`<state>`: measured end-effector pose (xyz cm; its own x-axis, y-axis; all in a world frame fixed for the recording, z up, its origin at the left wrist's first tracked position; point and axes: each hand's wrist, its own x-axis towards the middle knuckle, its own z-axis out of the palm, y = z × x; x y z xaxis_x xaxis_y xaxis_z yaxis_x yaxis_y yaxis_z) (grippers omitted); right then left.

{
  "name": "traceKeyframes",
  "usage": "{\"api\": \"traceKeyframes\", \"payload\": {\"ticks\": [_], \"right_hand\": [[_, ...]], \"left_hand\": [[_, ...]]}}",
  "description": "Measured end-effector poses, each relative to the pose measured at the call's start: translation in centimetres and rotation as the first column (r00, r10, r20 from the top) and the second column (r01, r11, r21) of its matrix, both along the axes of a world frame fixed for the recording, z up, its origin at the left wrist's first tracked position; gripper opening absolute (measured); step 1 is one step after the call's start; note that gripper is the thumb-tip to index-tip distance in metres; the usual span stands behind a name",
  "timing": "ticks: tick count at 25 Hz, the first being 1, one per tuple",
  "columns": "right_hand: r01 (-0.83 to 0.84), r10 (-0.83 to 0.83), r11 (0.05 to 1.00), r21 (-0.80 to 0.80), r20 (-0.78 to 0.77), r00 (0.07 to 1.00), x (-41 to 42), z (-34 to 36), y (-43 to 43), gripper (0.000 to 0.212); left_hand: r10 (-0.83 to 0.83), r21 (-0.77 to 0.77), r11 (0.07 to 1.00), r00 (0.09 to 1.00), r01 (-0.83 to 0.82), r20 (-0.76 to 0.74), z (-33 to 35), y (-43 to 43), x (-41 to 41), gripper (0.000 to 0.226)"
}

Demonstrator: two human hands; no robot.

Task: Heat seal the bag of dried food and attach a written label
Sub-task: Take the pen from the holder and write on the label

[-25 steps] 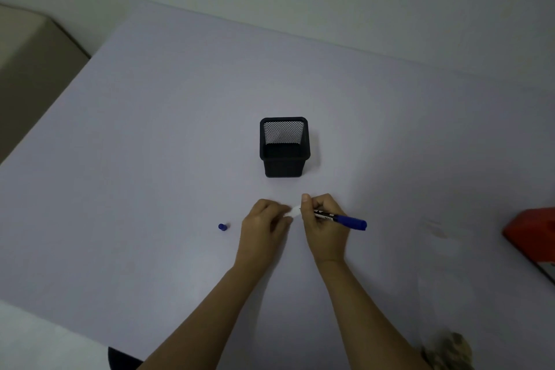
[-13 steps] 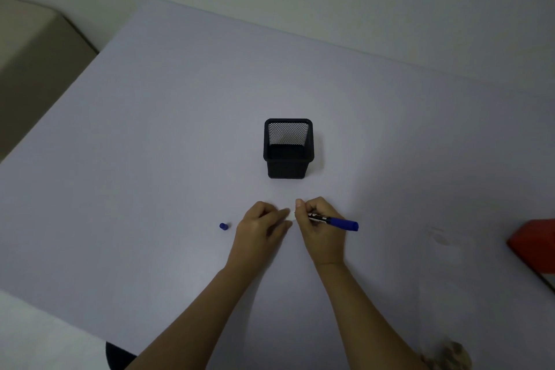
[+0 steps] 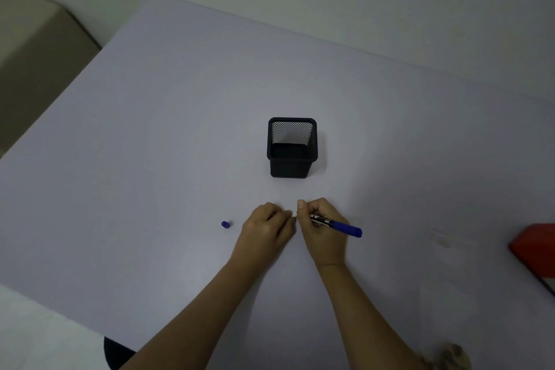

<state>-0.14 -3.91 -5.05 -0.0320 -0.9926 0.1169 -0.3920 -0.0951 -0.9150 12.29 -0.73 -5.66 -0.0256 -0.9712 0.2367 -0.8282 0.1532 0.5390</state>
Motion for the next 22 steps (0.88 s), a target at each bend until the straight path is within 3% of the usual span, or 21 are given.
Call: {"api": "traceKeyframes", "payload": {"ticks": [12,18,22], "right_hand": [[0.025,-0.027,0.999,0.033,0.082,0.996,0.1,0.35,-0.11,0.033],[0.013,-0.013,1.0,0.009,0.049,0.999,0.07,0.32,-0.14,0.03],[-0.002,0.001,1.0,0.003,0.052,0.999,0.17,0.39,-0.15,0.029]], "left_hand": [[0.017,0.018,1.0,1.0,-0.017,0.013,0.17,-0.61,-0.12,0.016],[0.04,0.021,0.999,0.999,-0.04,-0.018,0.11,-0.68,-0.48,0.01],[0.032,-0.047,0.998,0.999,-0.033,-0.026,0.17,-0.39,-0.34,0.016]]}}
